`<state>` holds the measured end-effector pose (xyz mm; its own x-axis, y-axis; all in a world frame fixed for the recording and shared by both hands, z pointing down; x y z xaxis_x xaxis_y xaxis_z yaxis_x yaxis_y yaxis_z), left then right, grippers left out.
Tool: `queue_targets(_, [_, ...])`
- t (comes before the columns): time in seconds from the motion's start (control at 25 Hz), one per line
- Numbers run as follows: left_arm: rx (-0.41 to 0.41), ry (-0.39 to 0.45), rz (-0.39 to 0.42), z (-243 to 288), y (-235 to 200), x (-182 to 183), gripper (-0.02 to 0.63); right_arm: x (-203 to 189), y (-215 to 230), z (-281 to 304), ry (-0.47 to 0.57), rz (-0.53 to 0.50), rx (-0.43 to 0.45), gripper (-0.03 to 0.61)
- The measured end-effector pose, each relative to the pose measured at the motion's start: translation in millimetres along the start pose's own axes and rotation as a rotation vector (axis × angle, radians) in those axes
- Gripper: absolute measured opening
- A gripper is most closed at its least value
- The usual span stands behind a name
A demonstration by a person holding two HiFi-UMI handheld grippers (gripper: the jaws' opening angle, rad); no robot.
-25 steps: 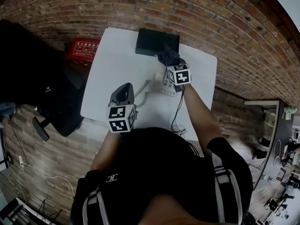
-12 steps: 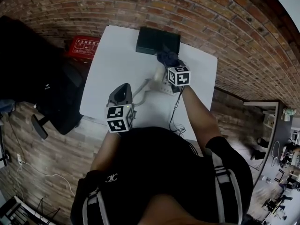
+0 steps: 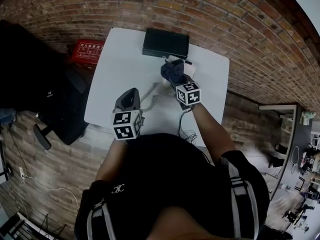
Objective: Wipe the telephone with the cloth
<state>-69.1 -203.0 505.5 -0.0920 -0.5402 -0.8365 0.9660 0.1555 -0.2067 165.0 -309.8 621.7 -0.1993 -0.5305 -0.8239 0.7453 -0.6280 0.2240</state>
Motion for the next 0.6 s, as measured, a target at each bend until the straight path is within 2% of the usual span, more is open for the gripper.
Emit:
queue_targets(0.28, [-0.012,0.01,0.013,2.4,7.7,3.4,-0.008,-30.9,-27.6,-11.2,-0.068,-0.048,0.036,0.048])
queue_targets(0.6, [-0.032,0.001,0.035,2.9,14.0,3.5,-0.008,-64.6,-61.6,-13.0,-0.21,-0.198,0.112,0.048])
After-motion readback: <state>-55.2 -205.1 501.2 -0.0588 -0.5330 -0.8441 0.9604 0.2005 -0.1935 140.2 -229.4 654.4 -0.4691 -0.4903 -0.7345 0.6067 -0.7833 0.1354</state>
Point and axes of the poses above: the fingertips, and each gripper's own axes: z forward along the fingers, y to its right, x out of its top, the point moved 8 cm from there along -z, backward along the fingers, and after that the axes turned 7 degrees about x, right-handed, at the moved point
